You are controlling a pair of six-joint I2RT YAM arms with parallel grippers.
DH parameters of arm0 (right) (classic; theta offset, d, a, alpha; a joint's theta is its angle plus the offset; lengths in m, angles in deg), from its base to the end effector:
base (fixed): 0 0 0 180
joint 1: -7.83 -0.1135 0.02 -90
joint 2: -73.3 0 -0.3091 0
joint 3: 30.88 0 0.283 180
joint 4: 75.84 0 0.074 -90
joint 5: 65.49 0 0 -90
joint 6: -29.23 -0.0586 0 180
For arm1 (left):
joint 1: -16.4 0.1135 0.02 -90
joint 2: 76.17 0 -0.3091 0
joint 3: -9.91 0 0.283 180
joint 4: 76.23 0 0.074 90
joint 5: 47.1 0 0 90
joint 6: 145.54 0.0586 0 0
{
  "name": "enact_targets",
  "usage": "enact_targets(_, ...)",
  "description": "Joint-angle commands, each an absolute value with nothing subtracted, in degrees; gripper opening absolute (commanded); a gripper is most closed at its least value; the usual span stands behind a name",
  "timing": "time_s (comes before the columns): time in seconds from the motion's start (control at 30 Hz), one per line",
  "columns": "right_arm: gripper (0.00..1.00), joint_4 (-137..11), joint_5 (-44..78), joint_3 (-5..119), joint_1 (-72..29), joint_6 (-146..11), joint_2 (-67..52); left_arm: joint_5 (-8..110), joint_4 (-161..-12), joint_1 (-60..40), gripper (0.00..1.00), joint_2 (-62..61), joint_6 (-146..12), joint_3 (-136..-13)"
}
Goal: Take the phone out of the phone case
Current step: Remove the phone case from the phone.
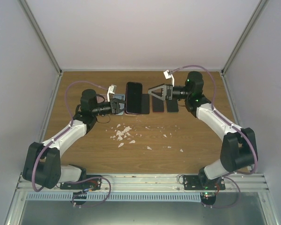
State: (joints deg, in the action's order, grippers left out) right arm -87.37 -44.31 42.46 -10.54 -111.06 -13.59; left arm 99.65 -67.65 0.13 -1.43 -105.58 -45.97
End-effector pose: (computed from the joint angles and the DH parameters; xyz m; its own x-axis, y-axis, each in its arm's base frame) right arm 0.3372 0.1696 0.3525 -0.7893 0.0308 -0.6132 -0.6120 0.0400 0.7898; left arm 0.2847 -0.1341 0.3013 -0.8332 -0.1946 -0.5175 0.4747 0.2283 -0.8500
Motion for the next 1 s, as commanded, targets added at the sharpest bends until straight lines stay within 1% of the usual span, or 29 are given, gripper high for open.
enact_targets(0.0,0.78,-70.91,-37.67,48.58,-10.75,-91.78,-9.81,95.11,-67.51,1.21,0.0,-0.97,-108.16,-47.04)
enact_targets(0.07,0.8,-64.93,-33.2,50.39,-11.57,-83.47,-8.87,92.66,-71.28,1.47,0.0,-0.62,-108.61,-48.13)
enact_targets(0.23,0.79,-52.3,-18.78,53.58,-16.57,-64.97,-7.23,88.82,-76.52,1.85,0.0,0.41,-112.33,-49.83)
enact_targets(0.33,0.77,-50.43,-7.49,53.33,-21.24,-55.99,-5.98,87.85,-77.79,1.98,0.0,1.0,-114.92,-50.04)
enact_targets(0.47,0.72,-49.8,3.45,52.87,-26.48,-48.92,-6.05,88.42,-77.35,2.11,0.0,1.88,-117.77,-50.05)
enact_targets(0.63,0.69,-50.11,12.14,50.94,-32.8,-41.39,-6.45,88.71,-77.34,2.17,0.0,2.88,-119.23,-50.34)
enact_targets(0.97,0.67,-51.2,19.95,50.26,-39.94,-36.09,-9.78,88.47,-77.39,2.57,0.0,3.51,-121.01,-50.45)
